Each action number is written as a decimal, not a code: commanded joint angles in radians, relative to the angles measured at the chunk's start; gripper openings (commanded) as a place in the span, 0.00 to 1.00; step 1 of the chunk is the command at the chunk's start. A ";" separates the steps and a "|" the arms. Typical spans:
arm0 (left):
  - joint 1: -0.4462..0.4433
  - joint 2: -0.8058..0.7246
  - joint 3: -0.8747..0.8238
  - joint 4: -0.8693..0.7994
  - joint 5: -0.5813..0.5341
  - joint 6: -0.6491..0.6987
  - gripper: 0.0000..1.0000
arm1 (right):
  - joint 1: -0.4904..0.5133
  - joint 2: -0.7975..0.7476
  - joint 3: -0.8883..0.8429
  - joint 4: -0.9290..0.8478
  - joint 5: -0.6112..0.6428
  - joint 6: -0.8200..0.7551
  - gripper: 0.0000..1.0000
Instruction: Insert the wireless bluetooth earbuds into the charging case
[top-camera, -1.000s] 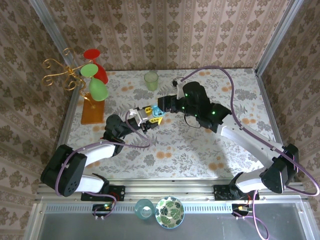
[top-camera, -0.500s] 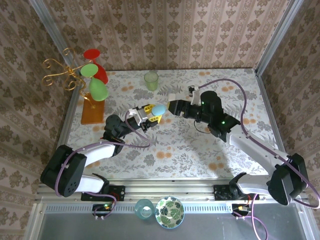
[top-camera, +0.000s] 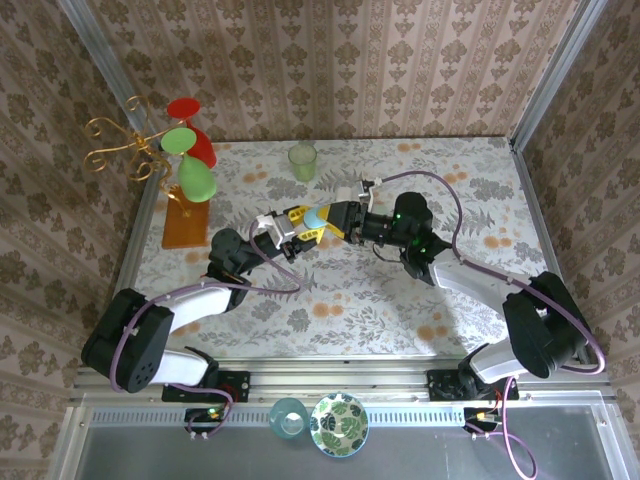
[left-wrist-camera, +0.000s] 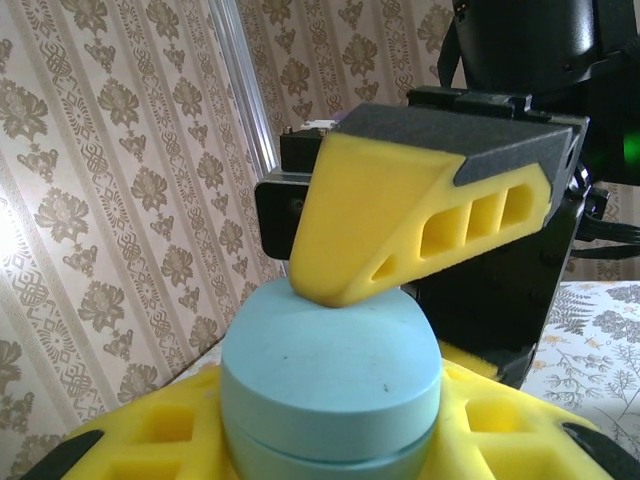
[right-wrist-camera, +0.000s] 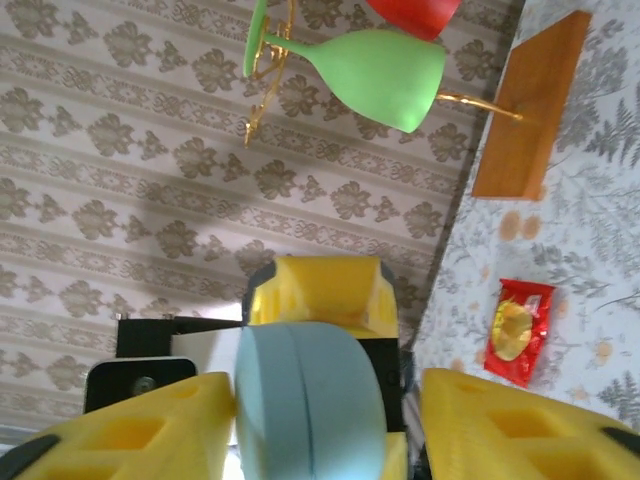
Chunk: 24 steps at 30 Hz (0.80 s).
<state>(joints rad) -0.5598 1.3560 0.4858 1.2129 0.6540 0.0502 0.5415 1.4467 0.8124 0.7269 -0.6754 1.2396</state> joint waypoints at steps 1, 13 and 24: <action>-0.008 0.008 0.034 0.044 0.006 -0.033 0.26 | 0.005 0.015 -0.007 0.096 -0.036 0.046 0.42; -0.003 0.004 0.011 0.024 0.012 -0.044 0.53 | -0.009 0.004 -0.012 0.029 0.015 0.013 0.22; 0.005 -0.113 -0.062 -0.175 -0.004 0.039 0.88 | -0.057 -0.010 -0.046 -0.111 0.151 -0.068 0.20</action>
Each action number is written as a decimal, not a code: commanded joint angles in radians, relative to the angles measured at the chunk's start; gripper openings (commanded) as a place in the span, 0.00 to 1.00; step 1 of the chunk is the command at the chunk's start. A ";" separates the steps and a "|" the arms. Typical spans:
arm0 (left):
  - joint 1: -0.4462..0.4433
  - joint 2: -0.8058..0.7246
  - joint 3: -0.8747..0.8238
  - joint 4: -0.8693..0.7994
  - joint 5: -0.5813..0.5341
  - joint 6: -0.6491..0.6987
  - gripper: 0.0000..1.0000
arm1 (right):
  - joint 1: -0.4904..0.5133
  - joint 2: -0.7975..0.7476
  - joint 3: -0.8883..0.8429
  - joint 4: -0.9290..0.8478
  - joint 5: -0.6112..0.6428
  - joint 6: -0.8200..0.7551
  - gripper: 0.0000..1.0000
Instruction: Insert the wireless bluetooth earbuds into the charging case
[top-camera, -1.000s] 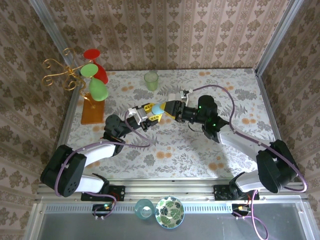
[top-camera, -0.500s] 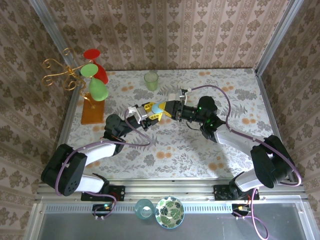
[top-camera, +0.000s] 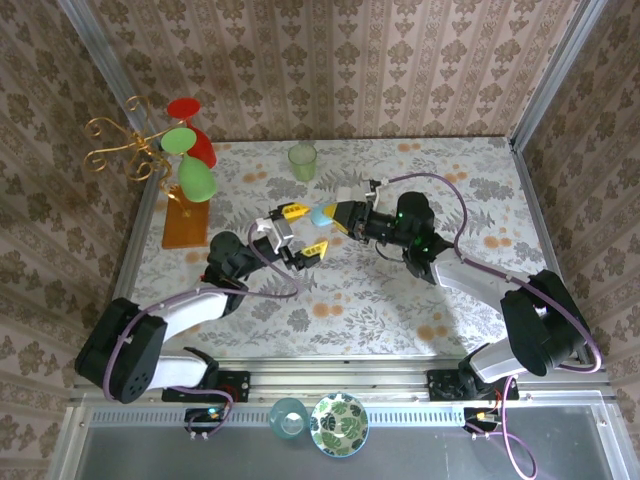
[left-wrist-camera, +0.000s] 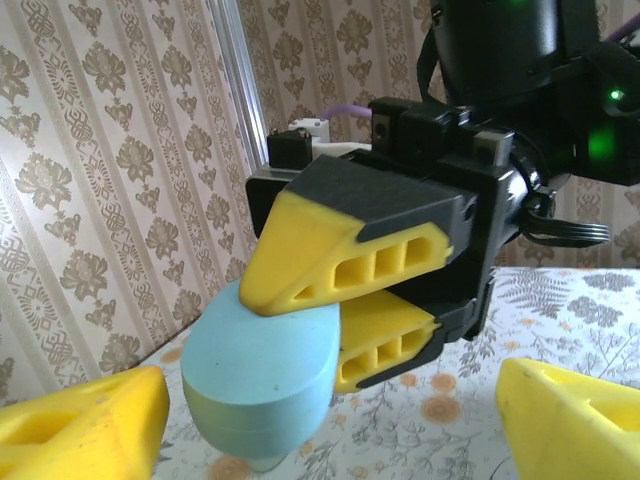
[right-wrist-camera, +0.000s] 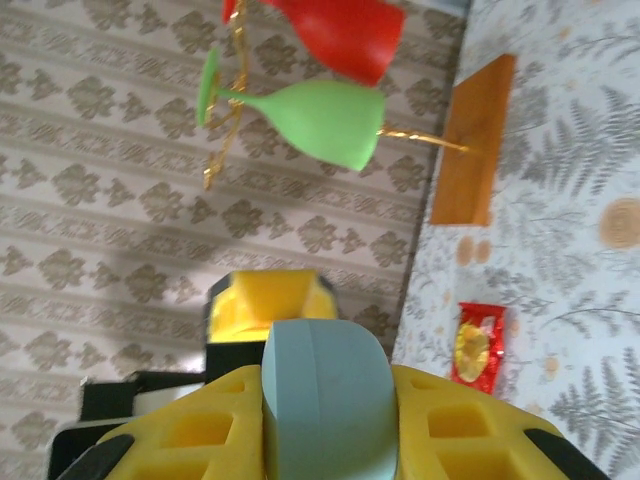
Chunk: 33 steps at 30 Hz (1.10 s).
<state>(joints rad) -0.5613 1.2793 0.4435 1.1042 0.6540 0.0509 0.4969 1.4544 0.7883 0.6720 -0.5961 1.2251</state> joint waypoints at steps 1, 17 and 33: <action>0.008 -0.045 -0.028 -0.082 -0.003 0.044 0.89 | -0.017 -0.018 -0.029 -0.083 0.094 -0.073 0.20; 0.017 -0.087 -0.037 -0.413 -0.017 0.076 0.99 | -0.034 0.135 -0.072 -0.409 0.410 -0.228 0.22; 0.006 -0.057 0.074 -0.700 -0.004 0.205 0.98 | -0.050 0.193 -0.084 -0.488 0.506 -0.237 0.46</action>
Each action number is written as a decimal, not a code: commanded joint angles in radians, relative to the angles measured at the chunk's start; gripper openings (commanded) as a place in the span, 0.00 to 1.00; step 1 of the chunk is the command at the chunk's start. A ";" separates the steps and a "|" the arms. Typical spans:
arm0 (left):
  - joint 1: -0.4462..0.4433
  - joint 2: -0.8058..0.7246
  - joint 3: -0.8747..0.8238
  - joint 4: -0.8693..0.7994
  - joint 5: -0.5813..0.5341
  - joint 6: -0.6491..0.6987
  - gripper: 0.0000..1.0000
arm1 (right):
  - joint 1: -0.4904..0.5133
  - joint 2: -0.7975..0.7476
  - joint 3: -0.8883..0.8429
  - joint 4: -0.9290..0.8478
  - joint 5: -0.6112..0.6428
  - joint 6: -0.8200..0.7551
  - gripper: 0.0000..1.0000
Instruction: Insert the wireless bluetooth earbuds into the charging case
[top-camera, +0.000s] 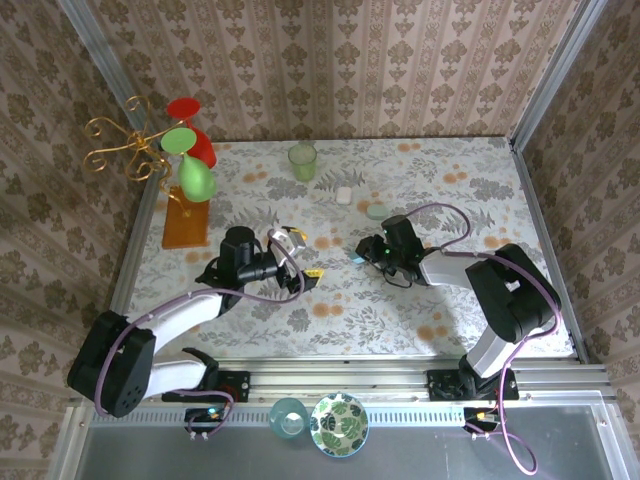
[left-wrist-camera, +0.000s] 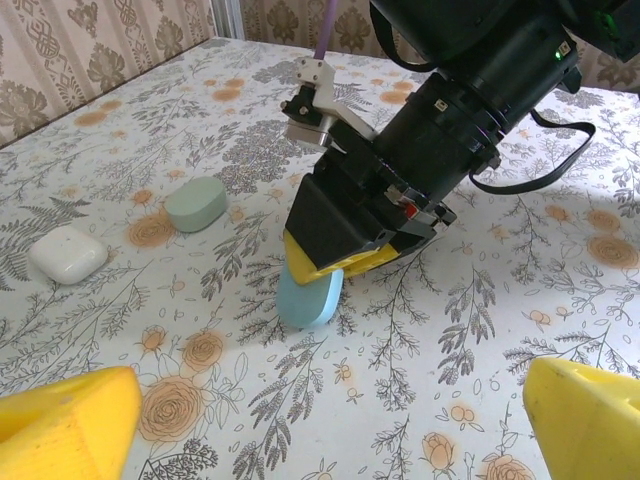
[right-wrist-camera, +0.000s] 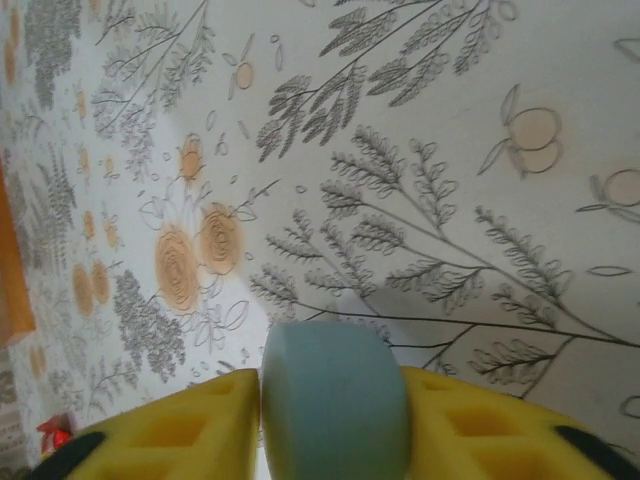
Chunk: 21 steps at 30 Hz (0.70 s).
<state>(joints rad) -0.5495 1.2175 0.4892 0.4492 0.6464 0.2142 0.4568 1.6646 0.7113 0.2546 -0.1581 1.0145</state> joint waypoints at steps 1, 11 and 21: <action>-0.004 0.005 0.029 -0.041 -0.022 0.039 0.99 | -0.012 -0.028 -0.007 -0.085 0.081 -0.033 0.52; 0.047 -0.057 -0.002 -0.010 -0.346 -0.040 1.00 | -0.039 -0.215 0.018 -0.303 0.287 -0.232 0.91; 0.197 -0.250 -0.128 -0.041 -0.750 -0.152 1.00 | -0.106 -0.474 0.052 -0.425 0.542 -0.562 0.99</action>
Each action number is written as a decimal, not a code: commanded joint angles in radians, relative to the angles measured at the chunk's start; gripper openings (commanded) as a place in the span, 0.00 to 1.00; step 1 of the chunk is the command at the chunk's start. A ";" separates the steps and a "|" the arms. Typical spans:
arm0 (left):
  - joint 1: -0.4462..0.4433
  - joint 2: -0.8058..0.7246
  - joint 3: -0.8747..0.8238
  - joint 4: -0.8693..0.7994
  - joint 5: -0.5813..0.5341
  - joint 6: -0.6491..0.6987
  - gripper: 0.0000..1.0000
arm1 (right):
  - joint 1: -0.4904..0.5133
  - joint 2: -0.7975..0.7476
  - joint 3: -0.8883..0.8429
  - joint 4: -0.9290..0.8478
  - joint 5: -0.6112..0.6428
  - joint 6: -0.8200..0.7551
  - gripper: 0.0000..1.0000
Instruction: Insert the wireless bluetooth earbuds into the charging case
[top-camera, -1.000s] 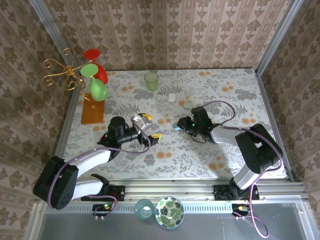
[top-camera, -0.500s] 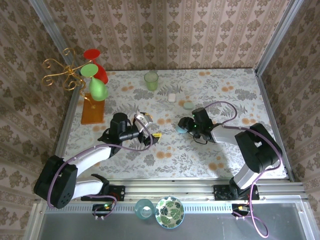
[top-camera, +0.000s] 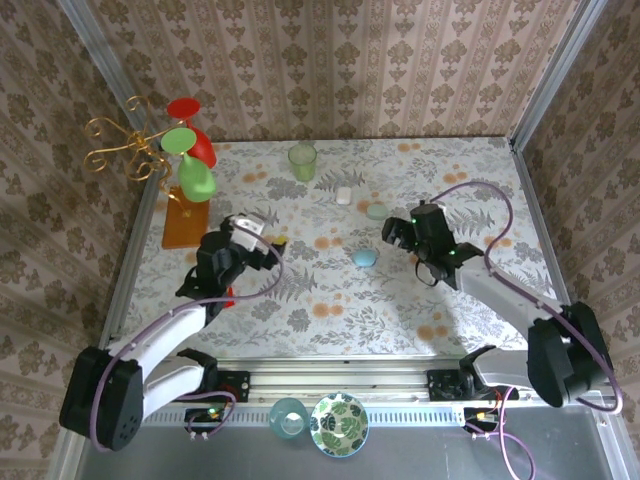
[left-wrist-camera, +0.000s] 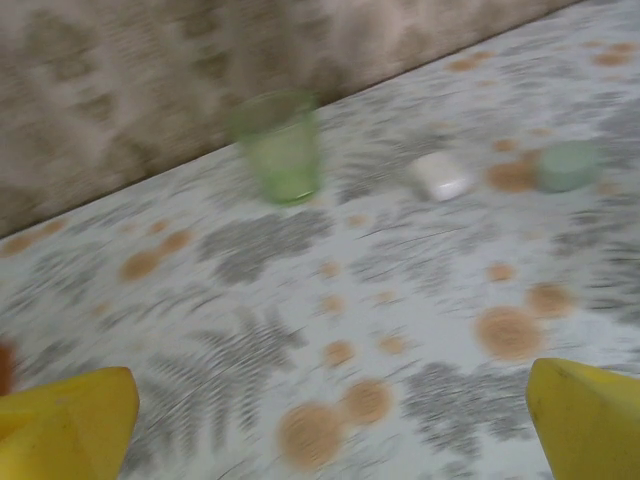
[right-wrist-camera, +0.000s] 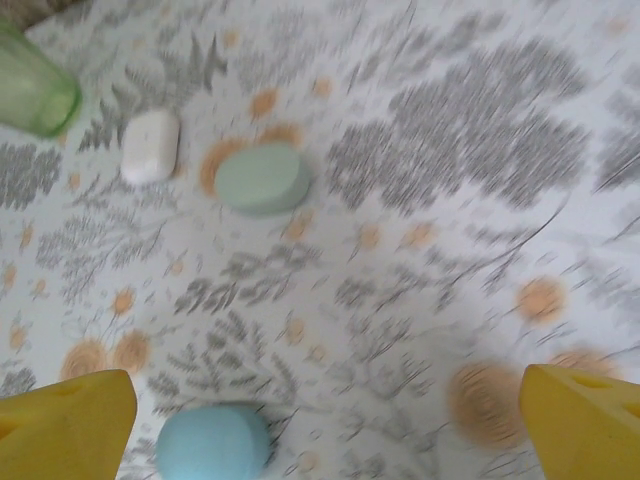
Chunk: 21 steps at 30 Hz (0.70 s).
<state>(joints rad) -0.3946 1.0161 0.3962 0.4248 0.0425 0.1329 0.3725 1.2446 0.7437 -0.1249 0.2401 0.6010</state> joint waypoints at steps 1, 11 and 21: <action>0.063 -0.067 -0.042 -0.023 -0.153 -0.077 1.00 | -0.033 -0.077 0.015 -0.035 0.166 -0.179 0.99; 0.299 0.089 -0.152 0.224 -0.132 -0.059 1.00 | -0.133 -0.100 -0.207 0.393 0.274 -0.491 1.00; 0.471 0.399 -0.085 0.524 0.050 -0.150 1.00 | -0.250 0.101 -0.348 0.829 0.120 -0.549 1.00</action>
<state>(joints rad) 0.0406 1.3514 0.2646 0.8047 -0.0116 0.0441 0.1452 1.3235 0.3946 0.5156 0.3901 0.0868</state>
